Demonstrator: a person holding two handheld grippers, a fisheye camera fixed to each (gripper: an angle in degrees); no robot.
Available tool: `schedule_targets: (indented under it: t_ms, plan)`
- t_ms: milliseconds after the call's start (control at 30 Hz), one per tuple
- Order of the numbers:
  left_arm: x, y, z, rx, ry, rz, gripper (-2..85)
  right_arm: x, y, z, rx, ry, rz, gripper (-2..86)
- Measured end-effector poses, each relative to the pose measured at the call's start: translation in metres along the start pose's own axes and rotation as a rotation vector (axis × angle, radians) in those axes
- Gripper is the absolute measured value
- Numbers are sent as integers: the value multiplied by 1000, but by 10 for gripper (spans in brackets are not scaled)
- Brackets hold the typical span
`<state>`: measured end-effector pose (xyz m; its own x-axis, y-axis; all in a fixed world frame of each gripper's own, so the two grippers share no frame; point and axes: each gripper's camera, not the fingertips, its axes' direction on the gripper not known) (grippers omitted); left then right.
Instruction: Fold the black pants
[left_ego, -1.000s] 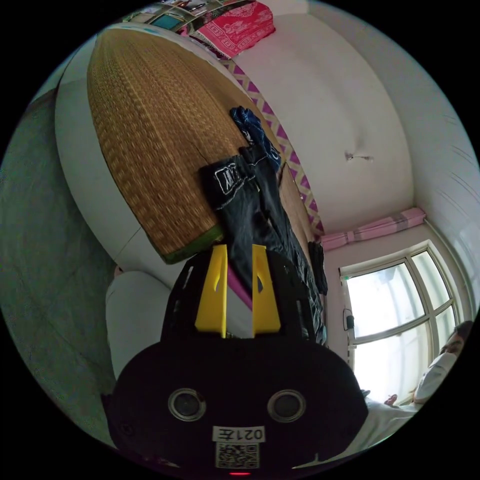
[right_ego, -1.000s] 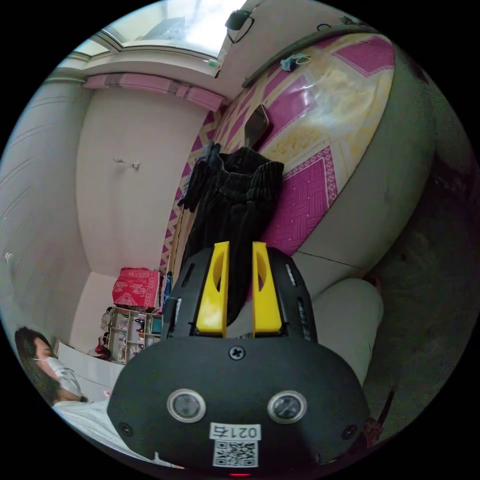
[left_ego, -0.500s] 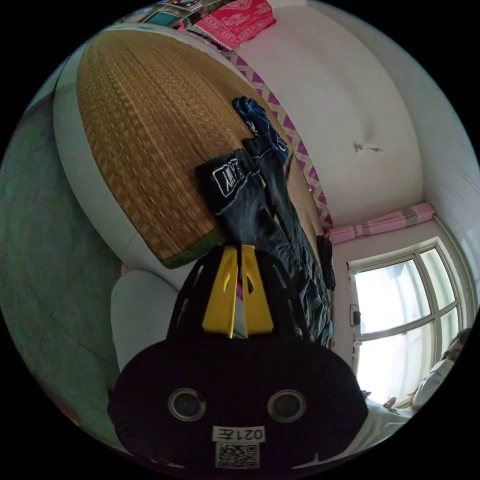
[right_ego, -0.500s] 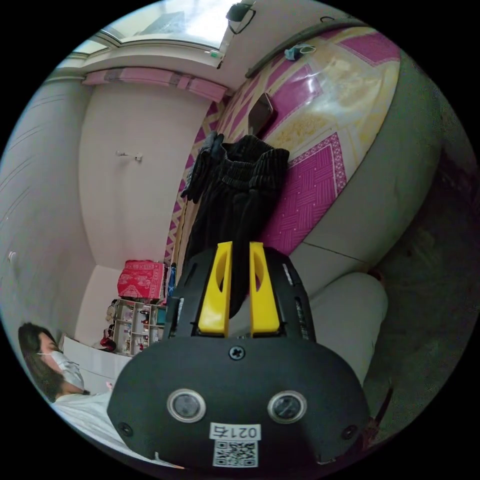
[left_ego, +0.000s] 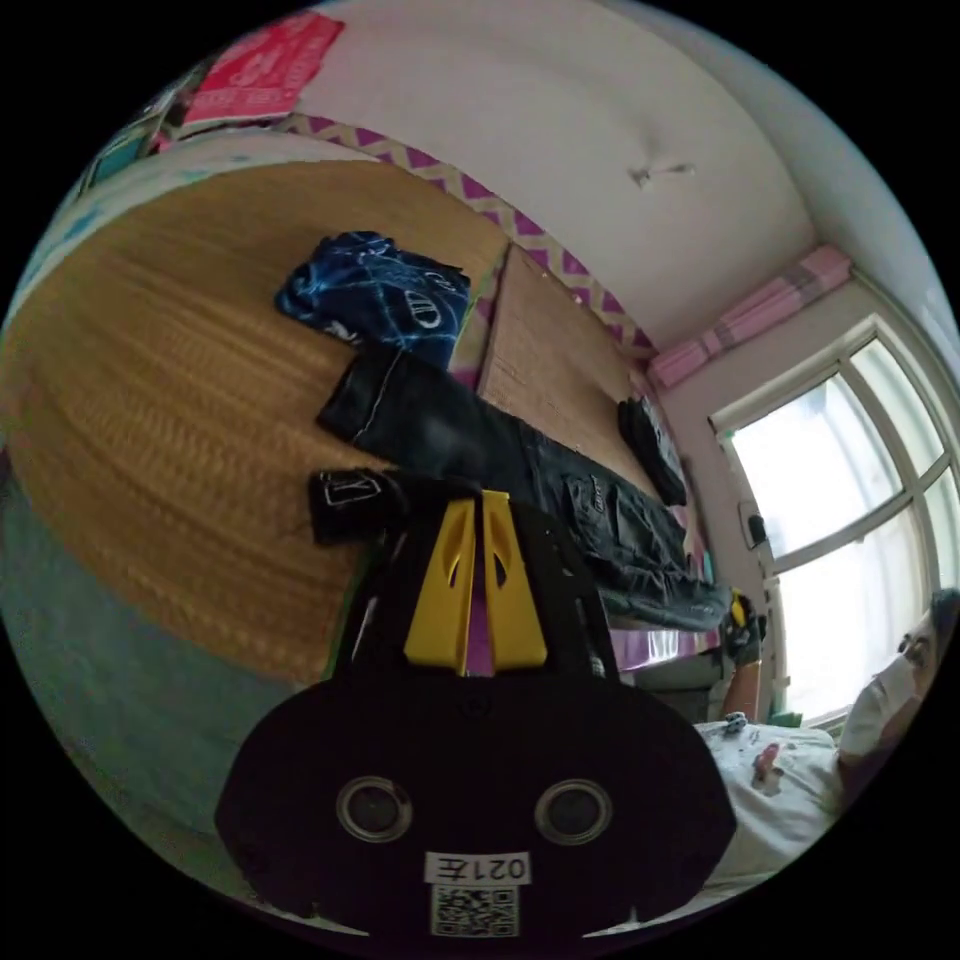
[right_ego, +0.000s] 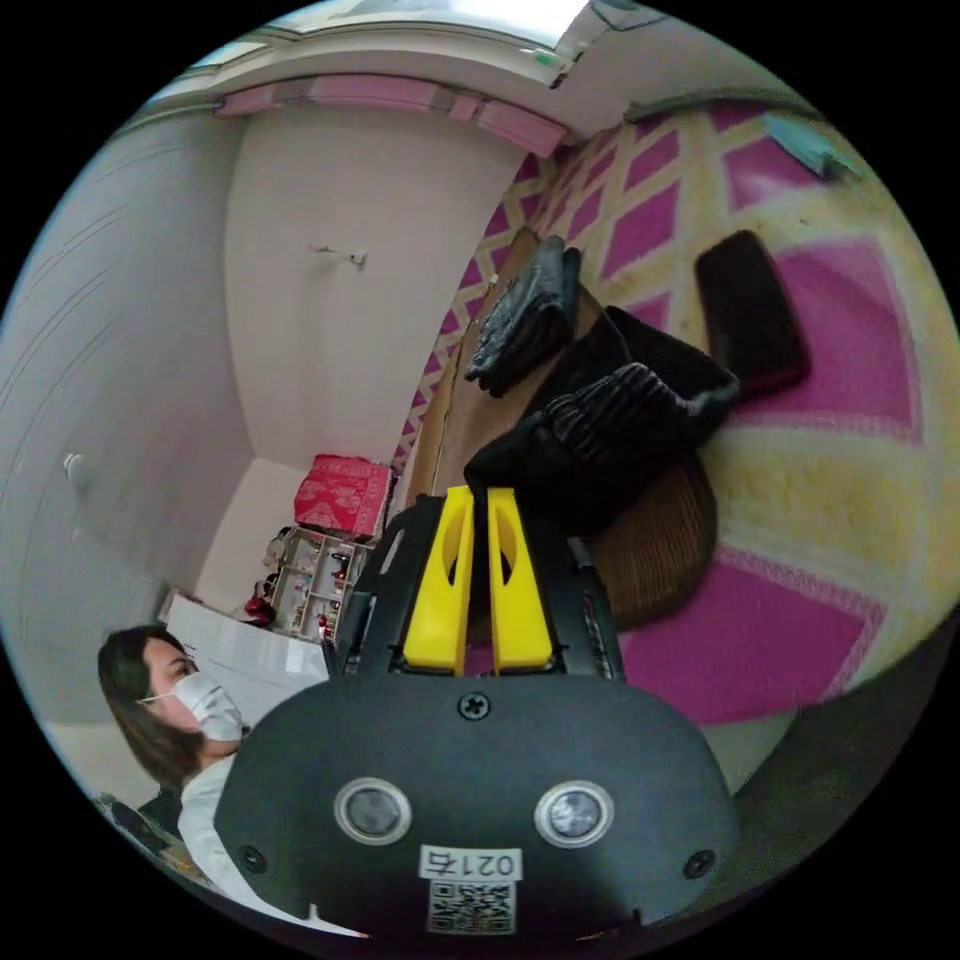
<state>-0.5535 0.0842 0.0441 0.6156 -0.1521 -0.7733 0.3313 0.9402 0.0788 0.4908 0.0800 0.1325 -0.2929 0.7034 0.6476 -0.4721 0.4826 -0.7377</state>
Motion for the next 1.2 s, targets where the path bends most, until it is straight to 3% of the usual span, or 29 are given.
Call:
schedule_targets:
  t_ms: [167, 333, 567, 667, 767, 833, 933, 1133, 1200]
  plan:
    - [20, -120, 83, -172, -55, 20, -8, 13, -101, 106, -84, 130, 23, 10]
    - [10, -181, 181, -277, -157, -27, 6, 86, -146, 232, -161, 287, 142, 23]
    - [-11, -185, 186, -179, -102, -21, 45, 79, -111, 258, -84, 244, 11, 60]
    - [-18, -173, 165, -124, -99, -14, 43, 49, -86, 279, -101, 253, -140, 57]
    - [-12, -162, 162, -116, -98, 26, 40, 3, -68, 349, -245, 342, -422, 59]
    - [-5, -155, 164, -111, -105, 51, 36, -29, -47, 426, -321, 587, -719, 76]
    - [4, -145, 173, -125, -78, 79, 30, -40, -24, 514, -469, 795, -1025, 97]
    - [7, -124, 177, -152, -42, 99, 30, -29, -5, 612, -757, 813, -1141, 40]
    - [4, -117, 174, -151, -28, 99, 28, -35, -6, 620, -743, 792, -1131, 21]
